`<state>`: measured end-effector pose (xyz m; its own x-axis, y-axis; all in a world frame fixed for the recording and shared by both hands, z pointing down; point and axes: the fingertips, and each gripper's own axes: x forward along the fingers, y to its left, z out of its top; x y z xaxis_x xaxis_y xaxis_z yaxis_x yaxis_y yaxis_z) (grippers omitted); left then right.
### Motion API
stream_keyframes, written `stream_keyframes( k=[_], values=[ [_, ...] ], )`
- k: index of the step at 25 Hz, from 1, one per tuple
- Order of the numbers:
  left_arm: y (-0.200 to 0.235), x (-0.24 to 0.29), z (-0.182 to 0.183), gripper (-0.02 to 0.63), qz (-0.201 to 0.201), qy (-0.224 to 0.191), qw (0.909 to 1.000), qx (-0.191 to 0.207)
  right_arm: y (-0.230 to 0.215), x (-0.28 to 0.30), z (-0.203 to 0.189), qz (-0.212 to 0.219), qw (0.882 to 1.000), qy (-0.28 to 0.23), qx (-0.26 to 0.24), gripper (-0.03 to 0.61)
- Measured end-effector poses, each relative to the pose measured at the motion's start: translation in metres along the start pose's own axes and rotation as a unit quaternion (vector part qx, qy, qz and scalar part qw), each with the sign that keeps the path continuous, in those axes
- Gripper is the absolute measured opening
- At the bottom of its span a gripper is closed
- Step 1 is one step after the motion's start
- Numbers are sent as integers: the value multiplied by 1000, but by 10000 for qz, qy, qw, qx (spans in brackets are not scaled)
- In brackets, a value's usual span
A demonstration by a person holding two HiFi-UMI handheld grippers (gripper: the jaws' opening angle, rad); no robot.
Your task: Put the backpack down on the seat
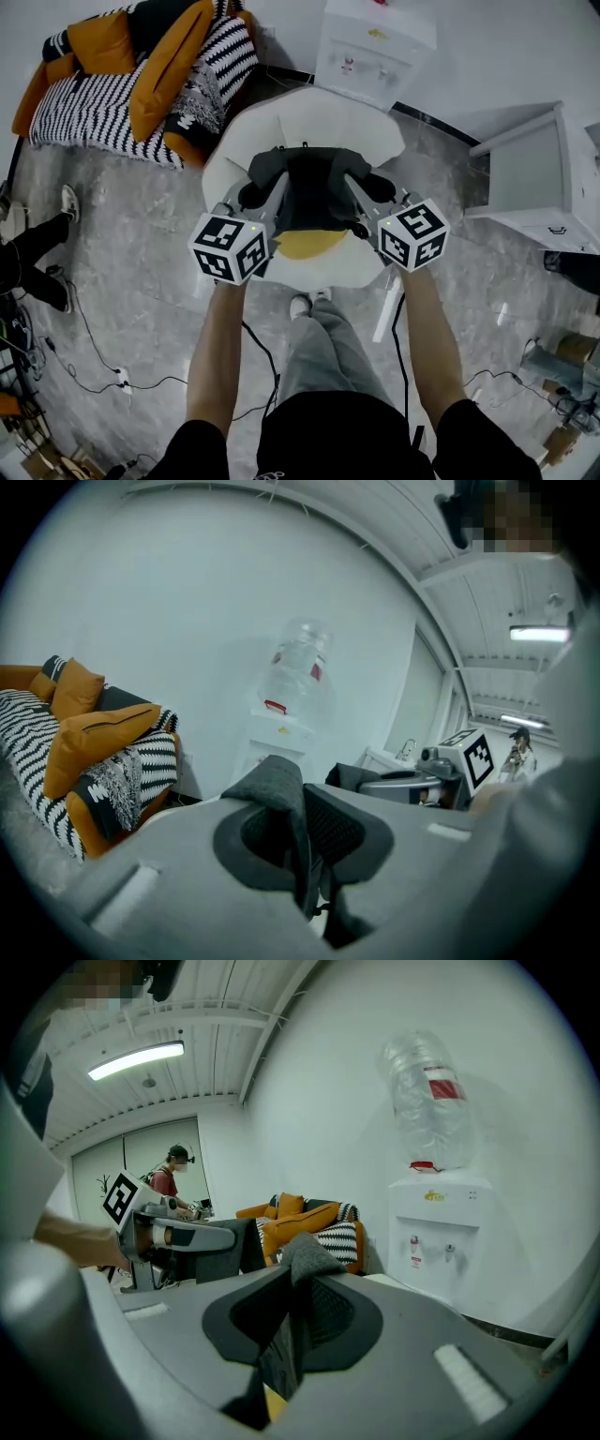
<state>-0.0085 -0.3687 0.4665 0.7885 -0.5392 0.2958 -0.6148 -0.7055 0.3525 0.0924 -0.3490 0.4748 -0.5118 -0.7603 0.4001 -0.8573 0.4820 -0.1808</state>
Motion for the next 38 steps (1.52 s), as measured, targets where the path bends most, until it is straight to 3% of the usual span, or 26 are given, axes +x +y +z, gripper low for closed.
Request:
stream_keyframes(
  k=[22, 27, 38],
  values=[
    [54, 95, -62, 29, 189, 357, 9990, -180, -80, 67, -72, 116, 9993, 271, 213, 40],
    [72, 114, -82, 29, 300, 422, 9985, -169, -93, 87, -96, 239, 9985, 497, 23, 40],
    [101, 151, -113, 31, 517, 365, 9979, -109, -112, 124, -123, 457, 9985, 262, -174, 40]
  ],
)
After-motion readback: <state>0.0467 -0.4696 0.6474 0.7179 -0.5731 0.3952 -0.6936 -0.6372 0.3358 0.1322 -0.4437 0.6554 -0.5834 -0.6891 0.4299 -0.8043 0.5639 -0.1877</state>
